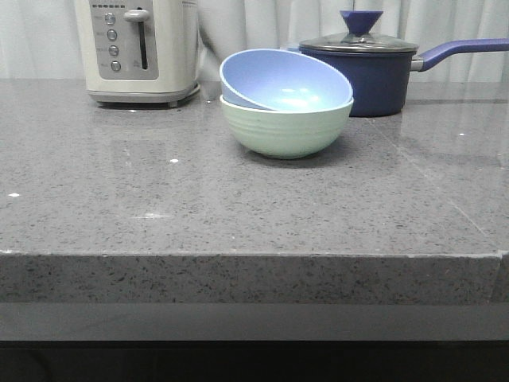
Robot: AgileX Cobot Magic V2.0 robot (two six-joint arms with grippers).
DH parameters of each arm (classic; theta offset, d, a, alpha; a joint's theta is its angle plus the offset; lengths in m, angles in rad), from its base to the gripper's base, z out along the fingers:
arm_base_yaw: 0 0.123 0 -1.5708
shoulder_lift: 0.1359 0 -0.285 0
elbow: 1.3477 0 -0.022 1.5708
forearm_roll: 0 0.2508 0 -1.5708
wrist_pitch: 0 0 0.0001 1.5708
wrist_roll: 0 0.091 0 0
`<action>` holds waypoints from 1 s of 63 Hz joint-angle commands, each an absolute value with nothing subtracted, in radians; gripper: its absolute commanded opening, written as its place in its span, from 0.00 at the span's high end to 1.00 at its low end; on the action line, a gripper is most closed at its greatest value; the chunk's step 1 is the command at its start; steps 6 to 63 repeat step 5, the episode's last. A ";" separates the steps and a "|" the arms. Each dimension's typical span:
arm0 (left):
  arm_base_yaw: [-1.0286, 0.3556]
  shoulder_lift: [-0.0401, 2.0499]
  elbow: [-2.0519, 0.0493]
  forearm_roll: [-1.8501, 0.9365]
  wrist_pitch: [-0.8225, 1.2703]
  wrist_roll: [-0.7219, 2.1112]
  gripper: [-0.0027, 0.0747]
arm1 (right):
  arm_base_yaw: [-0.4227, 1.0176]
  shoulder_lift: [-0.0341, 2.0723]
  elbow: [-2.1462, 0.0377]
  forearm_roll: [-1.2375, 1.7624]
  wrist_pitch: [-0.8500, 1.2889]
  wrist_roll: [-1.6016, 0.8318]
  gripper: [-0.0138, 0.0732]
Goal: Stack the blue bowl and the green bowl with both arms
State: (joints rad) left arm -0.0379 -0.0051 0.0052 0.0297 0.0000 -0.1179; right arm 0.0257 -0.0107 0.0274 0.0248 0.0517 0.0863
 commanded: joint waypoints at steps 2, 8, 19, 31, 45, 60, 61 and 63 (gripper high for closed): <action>-0.036 -0.021 0.009 0.022 -0.079 -0.124 0.99 | 0.021 -0.030 0.011 0.012 -0.035 0.084 0.90; -0.036 -0.021 0.009 0.022 -0.079 -0.124 0.99 | 0.021 -0.030 0.011 0.012 -0.035 0.084 0.90; -0.036 -0.021 0.009 0.022 -0.079 -0.124 0.99 | 0.021 -0.030 0.011 0.012 -0.035 0.084 0.90; -0.036 -0.021 0.009 0.022 -0.079 -0.124 0.99 | 0.021 -0.030 0.011 0.012 -0.035 0.084 0.90; -0.036 -0.021 0.009 0.022 -0.079 -0.124 0.99 | 0.021 -0.030 0.011 0.012 -0.035 0.084 0.90; -0.036 -0.021 0.009 0.022 -0.079 -0.124 0.99 | 0.021 -0.030 0.011 0.012 -0.035 0.084 0.90; -0.036 -0.021 0.009 0.022 -0.079 -0.124 0.99 | 0.021 -0.030 0.011 0.012 -0.035 0.084 0.90; -0.036 -0.021 0.009 0.022 -0.079 -0.124 0.99 | 0.021 -0.030 0.011 0.012 -0.035 0.084 0.90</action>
